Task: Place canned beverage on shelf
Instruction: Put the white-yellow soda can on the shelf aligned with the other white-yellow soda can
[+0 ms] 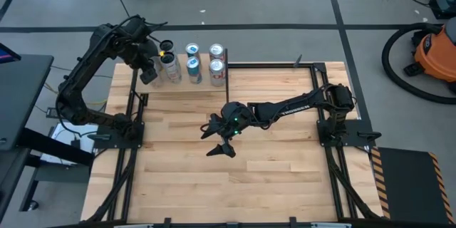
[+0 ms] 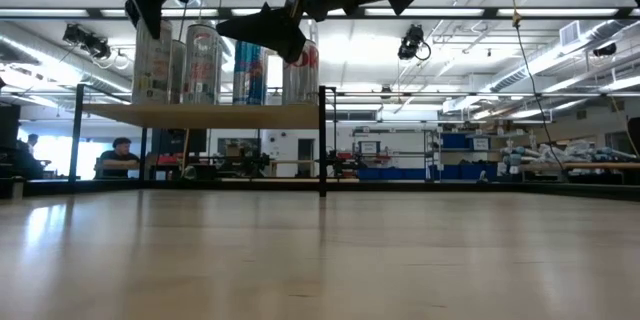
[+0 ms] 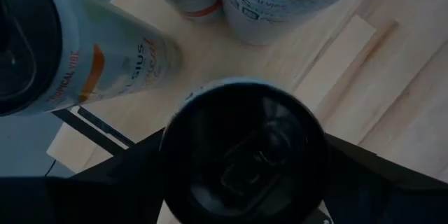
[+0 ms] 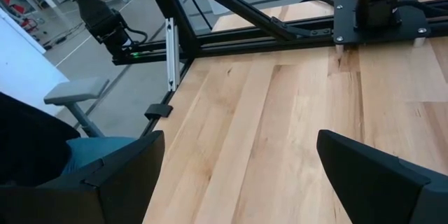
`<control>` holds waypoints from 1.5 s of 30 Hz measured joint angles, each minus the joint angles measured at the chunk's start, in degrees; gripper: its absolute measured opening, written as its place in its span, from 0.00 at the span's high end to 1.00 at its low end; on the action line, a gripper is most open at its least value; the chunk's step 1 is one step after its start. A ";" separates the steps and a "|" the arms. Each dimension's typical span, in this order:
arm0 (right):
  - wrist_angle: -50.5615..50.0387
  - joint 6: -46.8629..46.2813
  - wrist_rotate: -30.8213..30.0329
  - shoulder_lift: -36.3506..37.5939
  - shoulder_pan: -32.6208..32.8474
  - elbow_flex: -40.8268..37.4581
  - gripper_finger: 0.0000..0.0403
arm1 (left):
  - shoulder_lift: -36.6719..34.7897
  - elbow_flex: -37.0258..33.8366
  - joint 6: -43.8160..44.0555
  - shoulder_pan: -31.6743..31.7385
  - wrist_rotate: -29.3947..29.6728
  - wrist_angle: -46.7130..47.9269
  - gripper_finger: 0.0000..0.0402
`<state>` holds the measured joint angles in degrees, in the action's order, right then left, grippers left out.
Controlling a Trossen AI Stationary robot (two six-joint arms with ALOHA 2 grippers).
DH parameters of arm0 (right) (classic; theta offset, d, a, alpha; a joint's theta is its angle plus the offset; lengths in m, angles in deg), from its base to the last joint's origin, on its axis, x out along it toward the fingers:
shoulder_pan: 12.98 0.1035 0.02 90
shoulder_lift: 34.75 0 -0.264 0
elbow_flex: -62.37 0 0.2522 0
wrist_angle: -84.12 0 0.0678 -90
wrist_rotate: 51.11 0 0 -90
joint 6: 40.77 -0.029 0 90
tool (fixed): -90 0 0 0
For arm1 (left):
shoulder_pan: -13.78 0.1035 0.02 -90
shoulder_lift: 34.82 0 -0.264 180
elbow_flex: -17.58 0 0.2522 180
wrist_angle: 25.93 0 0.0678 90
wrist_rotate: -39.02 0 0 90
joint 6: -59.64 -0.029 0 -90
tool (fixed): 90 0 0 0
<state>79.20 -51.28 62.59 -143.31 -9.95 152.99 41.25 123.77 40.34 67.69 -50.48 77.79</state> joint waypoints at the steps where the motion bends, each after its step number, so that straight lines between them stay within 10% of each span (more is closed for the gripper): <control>1: 0.00 0.00 0.00 0.00 0.00 0.00 0.05 | 0.00 0.00 -0.20 -0.01 0.50 0.00 0.22; 27: 0.07 -1.31 0.00 -0.07 0.17 -0.02 0.05 | -0.76 15.34 7.01 -0.02 6.28 0.03 0.21; 45: 0.00 -1.53 0.00 -0.06 0.26 -0.02 0.05 | -0.83 15.91 38.31 -0.17 0.81 0.07 0.21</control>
<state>79.20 -52.81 62.59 -143.36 -9.69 152.97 40.42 139.68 78.65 67.52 -49.67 77.85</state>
